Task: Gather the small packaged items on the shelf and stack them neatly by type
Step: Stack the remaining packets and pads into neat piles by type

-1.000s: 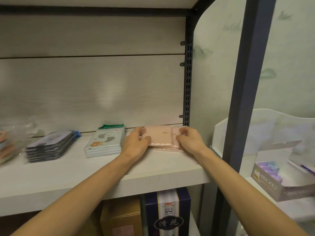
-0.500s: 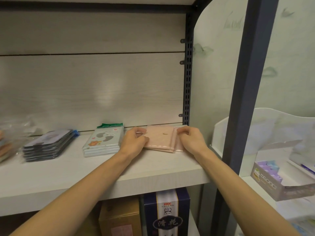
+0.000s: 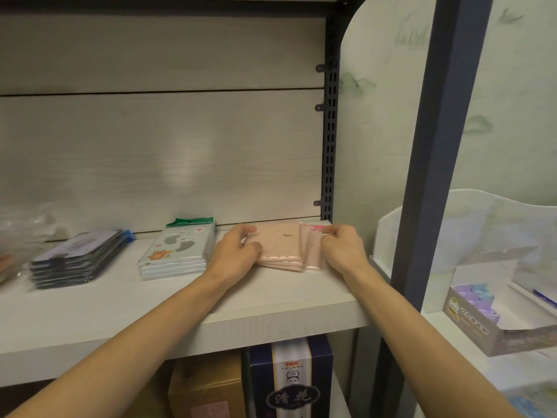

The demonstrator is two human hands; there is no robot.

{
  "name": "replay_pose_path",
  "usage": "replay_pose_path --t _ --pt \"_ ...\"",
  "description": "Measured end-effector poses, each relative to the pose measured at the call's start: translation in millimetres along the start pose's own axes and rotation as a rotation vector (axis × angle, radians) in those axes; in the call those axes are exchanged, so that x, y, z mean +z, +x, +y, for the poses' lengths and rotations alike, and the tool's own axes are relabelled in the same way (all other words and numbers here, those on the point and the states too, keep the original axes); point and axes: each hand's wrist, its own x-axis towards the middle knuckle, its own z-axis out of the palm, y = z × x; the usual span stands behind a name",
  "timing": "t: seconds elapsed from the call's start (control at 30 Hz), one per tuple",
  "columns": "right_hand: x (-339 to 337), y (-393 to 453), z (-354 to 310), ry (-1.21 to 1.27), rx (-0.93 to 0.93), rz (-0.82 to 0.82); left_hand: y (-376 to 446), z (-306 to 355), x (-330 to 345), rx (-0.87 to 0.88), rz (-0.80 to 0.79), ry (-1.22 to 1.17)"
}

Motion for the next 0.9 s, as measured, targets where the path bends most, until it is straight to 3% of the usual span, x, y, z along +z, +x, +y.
replay_pose_path --t 0.17,0.5,0.63,0.77,0.9 --pt "1 -1 -3 0.04 0.024 -0.055 -6 6 -1 -0.023 -0.021 -0.04" --pt "4 0 -6 0.377 0.065 -0.19 -9 14 -3 -0.126 -0.059 -0.147" --pt "11 -3 -7 0.206 0.024 -0.161 -19 20 -2 -0.091 -0.067 -0.004" --pt "16 -11 -11 -0.286 -0.055 -0.093 -24 20 4 -0.05 -0.107 0.159" --pt "18 -8 -9 -0.154 -0.076 -0.159 -18 16 -2 -0.054 -0.064 0.09"
